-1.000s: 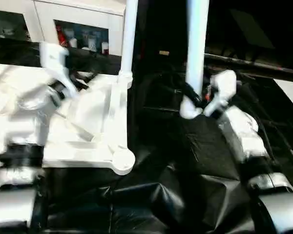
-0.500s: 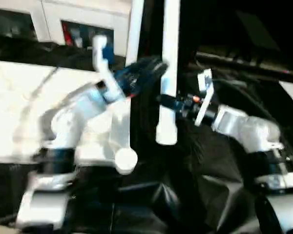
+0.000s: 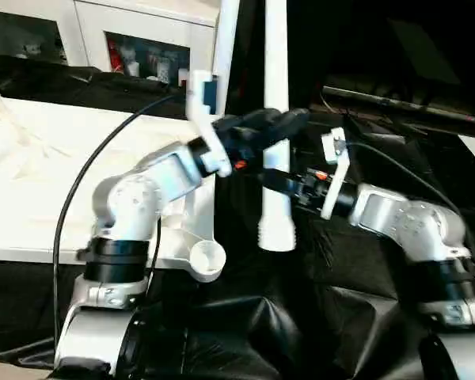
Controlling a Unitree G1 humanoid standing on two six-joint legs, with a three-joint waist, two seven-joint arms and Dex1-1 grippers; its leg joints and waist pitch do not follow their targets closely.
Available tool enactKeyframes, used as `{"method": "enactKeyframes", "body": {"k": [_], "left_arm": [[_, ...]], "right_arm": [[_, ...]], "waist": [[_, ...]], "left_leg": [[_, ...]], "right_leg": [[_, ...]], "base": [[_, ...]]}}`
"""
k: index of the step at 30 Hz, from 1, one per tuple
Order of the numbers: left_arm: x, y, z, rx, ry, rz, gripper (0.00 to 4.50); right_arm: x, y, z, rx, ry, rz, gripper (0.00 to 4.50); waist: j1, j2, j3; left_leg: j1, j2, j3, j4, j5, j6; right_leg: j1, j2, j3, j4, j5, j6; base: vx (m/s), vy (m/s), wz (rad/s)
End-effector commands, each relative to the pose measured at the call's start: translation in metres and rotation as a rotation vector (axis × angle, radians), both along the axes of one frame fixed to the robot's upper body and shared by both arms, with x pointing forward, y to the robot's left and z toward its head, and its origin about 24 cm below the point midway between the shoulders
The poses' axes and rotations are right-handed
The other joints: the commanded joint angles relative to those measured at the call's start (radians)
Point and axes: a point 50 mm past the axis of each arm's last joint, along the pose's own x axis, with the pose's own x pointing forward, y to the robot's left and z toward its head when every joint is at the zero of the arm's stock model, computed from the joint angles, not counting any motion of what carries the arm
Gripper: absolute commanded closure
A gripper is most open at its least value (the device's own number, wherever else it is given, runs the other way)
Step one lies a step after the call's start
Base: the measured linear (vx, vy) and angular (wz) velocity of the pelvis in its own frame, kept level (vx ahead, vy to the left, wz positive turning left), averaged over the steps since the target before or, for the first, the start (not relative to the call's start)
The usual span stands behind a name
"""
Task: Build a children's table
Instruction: Insert table leg to table base
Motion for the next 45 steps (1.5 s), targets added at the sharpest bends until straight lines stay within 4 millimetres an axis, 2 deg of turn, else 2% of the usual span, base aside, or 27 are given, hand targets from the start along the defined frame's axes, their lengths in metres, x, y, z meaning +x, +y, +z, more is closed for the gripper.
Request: {"method": "enactKeyframes", "body": {"k": [1, 9, 10, 11, 13, 17, 22, 23, 27, 28, 32, 35, 38, 40, 42, 45], "left_arm": [[0.010, 0.002, -0.020, 0.095, 0.096, 0.110, 0.00], [0.022, 0.019, -0.014, 0.078, 0.104, 0.278, 0.00], [0.024, 0.023, -0.013, 0.072, 0.101, 0.309, 0.00], [0.026, 0.025, -0.012, 0.064, 0.104, 0.337, 0.00], [0.029, 0.029, -0.010, 0.044, 0.116, 0.368, 0.00], [0.029, 0.028, -0.010, 0.017, 0.133, 0.363, 0.00], [0.028, 0.022, -0.005, -0.042, 0.134, 0.338, 0.00], [0.024, 0.018, -0.001, -0.106, 0.149, 0.282, 0.00], [0.019, 0.013, -0.001, -0.110, 0.160, 0.217, 0.00], [0.018, 0.012, -0.002, -0.099, 0.166, 0.215, 0.28], [0.017, 0.008, -0.007, -0.095, 0.193, 0.216, 0.36], [0.019, 0.007, -0.008, -0.083, 0.204, 0.259, 0.82], [0.022, 0.010, -0.009, -0.075, 0.204, 0.311, 0.87], [0.024, 0.012, -0.009, -0.078, 0.208, 0.342, 1.16], [0.025, 0.013, -0.008, -0.085, 0.207, 0.355, 1.26], [0.026, 0.014, -0.008, -0.090, 0.206, 0.361, 1.37]], "right_arm": [[-0.006, 0.014, 0.028, 0.033, -0.136, 0.078, 2.67], [0.000, 0.011, 0.030, -0.027, -0.197, -0.014, 2.67], [0.002, 0.011, 0.031, -0.036, -0.209, -0.031, 2.67], [0.004, 0.009, 0.033, -0.058, -0.236, -0.061, 2.67], [0.007, 0.009, 0.037, -0.067, -0.276, -0.095, 2.67], [0.008, 0.011, 0.041, -0.054, -0.301, -0.106, 2.67], [0.005, 0.015, 0.039, -0.084, -0.320, -0.077, 2.67], [0.004, 0.017, 0.035, -0.107, -0.322, -0.077, 2.67], [0.005, 0.021, 0.031, -0.160, -0.344, -0.085, 2.67], [0.005, 0.023, 0.030, -0.177, -0.356, -0.087, 2.67], [0.005, 0.032, 0.031, -0.229, -0.409, -0.099, 2.67], [0.005, 0.036, 0.032, -0.258, -0.441, -0.144, 2.67], [0.006, 0.037, 0.032, -0.258, -0.447, -0.161, 2.67], [0.006, 0.038, 0.032, -0.261, -0.454, -0.167, 2.67], [0.007, 0.039, 0.032, -0.271, -0.466, -0.176, 2.67], [0.007, 0.040, 0.032, -0.283, -0.479, -0.182, 2.67]], "waist": [[-0.001, 0.022, -0.076], [-0.004, 0.022, -0.077], [-0.005, 0.025, -0.076], [-0.005, 0.021, -0.077], [-0.005, 0.026, -0.078], [-0.001, 0.030, -0.077], [-0.002, 0.029, -0.078], [-0.003, 0.028, -0.077], [-0.003, 0.031, -0.076], [-0.005, 0.033, -0.076], [-0.007, 0.038, -0.075], [-0.006, 0.036, -0.075], [-0.007, 0.039, -0.074], [-0.008, 0.038, -0.074], [-0.007, 0.041, -0.074], [-0.009, 0.038, -0.074]], "left_leg": [[0.034, 0.040, -0.025, -0.082, -0.160, -0.103], [0.035, 0.039, -0.026, -0.082, -0.163, -0.102], [0.035, 0.040, -0.027, -0.083, -0.166, -0.100], [0.034, 0.040, -0.027, -0.083, -0.164, -0.095], [0.036, 0.041, -0.027, -0.082, -0.141, -0.100], [0.038, 0.040, -0.025, -0.083, -0.152, -0.101], [0.036, 0.039, -0.026, -0.083, -0.158, -0.105], [0.035, 0.038, -0.026, -0.083, -0.156, -0.103], [0.037, 0.038, -0.026, -0.083, -0.171, -0.101], [0.037, 0.039, -0.027, -0.084, -0.176, -0.103], [0.037, 0.040, -0.028, -0.085, -0.180, -0.106], [0.037, 0.041, -0.028, -0.085, -0.171, -0.102], [0.038, 0.041, -0.028, -0.086, -0.177, -0.101], [0.037, 0.041, -0.028, -0.086, -0.177, -0.100], [0.037, 0.040, -0.028, -0.085, -0.174, -0.101], [0.036, 0.038, -0.027, -0.085, -0.169, -0.097]], "right_leg": [[0.043, -0.071, 0.030, -0.077, -0.108, -0.148], [0.043, -0.069, 0.029, -0.079, -0.101, -0.144], [0.042, -0.068, 0.030, -0.079, -0.095, -0.134], [0.044, -0.069, 0.030, -0.079, -0.091, -0.127], [0.041, -0.071, 0.029, -0.076, -0.077, -0.142], [0.040, -0.068, 0.028, -0.073, -0.056, -0.162], [0.044, -0.070, 0.029, -0.074, -0.047, -0.161], [0.045, -0.070, 0.029, -0.074, -0.042, -0.166], [0.043, -0.068, 0.029, -0.075, -0.056, -0.168], [0.042, -0.069, 0.029, -0.077, -0.067, -0.164], [0.041, -0.069, 0.030, -0.076, -0.067, -0.162], [0.043, -0.070, 0.031, -0.075, -0.055, -0.161], [0.042, -0.068, 0.031, -0.076, -0.055, -0.156], [0.043, -0.068, 0.031, -0.076, -0.052, -0.151], [0.043, -0.069, 0.032, -0.076, -0.047, -0.149], [0.044, -0.068, 0.032, -0.075, -0.044, -0.149]], "base": [[0.000, 0.000, 0.00], [0.000, 0.000, 0.00], [0.000, 0.000, 0.00], [0.000, 0.000, 0.00], [0.000, 0.000, 0.00], [0.000, 0.000, 0.00], [0.000, 0.000, 0.00], [0.000, 0.000, 0.00], [0.000, 0.000, 0.00], [0.000, 0.000, 0.00], [0.000, 0.000, 0.00], [0.000, 0.000, 0.00], [0.000, 0.000, 0.00], [0.000, 0.000, 0.00], [0.000, 0.000, 0.00], [0.000, 0.000, 0.00]]}}
